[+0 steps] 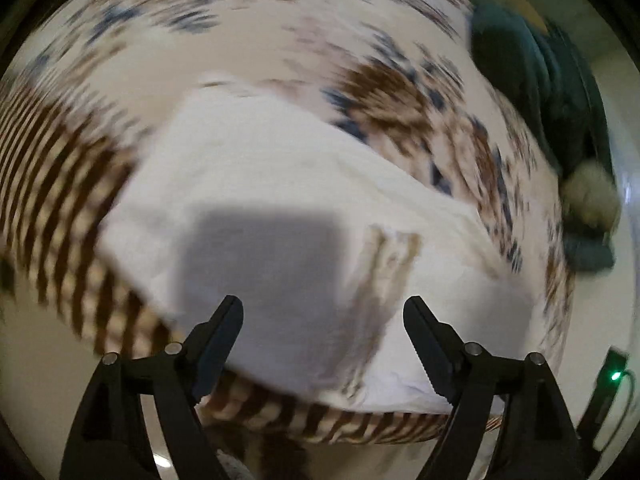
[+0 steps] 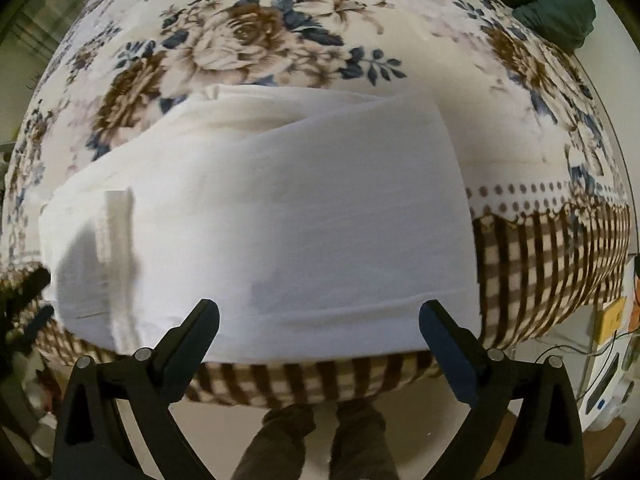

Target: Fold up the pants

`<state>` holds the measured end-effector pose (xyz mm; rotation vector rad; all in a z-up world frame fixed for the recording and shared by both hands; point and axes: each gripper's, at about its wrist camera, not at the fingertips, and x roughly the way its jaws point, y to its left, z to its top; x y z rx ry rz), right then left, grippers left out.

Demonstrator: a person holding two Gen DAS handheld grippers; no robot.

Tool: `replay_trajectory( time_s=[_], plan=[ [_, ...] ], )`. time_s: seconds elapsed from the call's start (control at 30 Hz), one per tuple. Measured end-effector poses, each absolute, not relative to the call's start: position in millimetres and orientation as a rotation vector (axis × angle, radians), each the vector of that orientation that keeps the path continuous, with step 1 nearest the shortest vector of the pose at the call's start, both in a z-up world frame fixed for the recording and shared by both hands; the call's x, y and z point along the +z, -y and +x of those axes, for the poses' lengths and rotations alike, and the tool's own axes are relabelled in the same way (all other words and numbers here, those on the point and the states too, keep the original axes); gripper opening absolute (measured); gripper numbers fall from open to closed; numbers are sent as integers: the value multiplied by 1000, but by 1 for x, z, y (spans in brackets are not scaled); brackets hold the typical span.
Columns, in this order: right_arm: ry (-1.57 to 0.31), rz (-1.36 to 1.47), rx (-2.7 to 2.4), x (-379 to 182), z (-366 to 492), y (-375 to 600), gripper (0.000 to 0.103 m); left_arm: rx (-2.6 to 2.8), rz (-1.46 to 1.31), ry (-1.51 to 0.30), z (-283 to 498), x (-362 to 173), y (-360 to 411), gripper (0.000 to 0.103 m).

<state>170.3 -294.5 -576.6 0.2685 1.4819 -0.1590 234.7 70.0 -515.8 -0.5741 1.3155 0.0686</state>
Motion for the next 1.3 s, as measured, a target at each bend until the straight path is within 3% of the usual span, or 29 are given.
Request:
replay_trajectory(
  time_s=[0.23,0.4,0.43,0.53,0.77,1.0,1.03,1.07,1.13,1.3],
  plan=[
    [-1512,282,-168,-583,188,274,102,292,-1024,-1210,197,-562,-153,81],
    [-1532,254,-155,-593,206,259,102,355,-1142,-1169,207,-600,-174,81],
    [-1533,239,-154,-594,210,254,102,358,-1155,-1146,213,-604,-177,80],
    [-1551,234,-150,-600,215,244,102,371,-1103,-1099,225,-595,-175,58],
    [-1586,245,-130,-610,215,225,102,350,-1111,-1082,235,-617,-178,62],
    [-1596,227,-93,-611,208,205,102,303,-1153,-1050,203,-578,-183,62],
    [-1603,221,-92,-613,206,202,102,306,-1144,-1025,199,-573,-184,56],
    [-1611,220,-95,-616,205,200,102,301,-1129,-998,198,-570,-185,38],
    [-1623,228,-106,-620,203,197,102,310,-1068,-1009,204,-571,-186,13],
    [-1610,225,-117,-621,200,193,102,251,-969,-955,217,-549,-181,11]
  ],
)
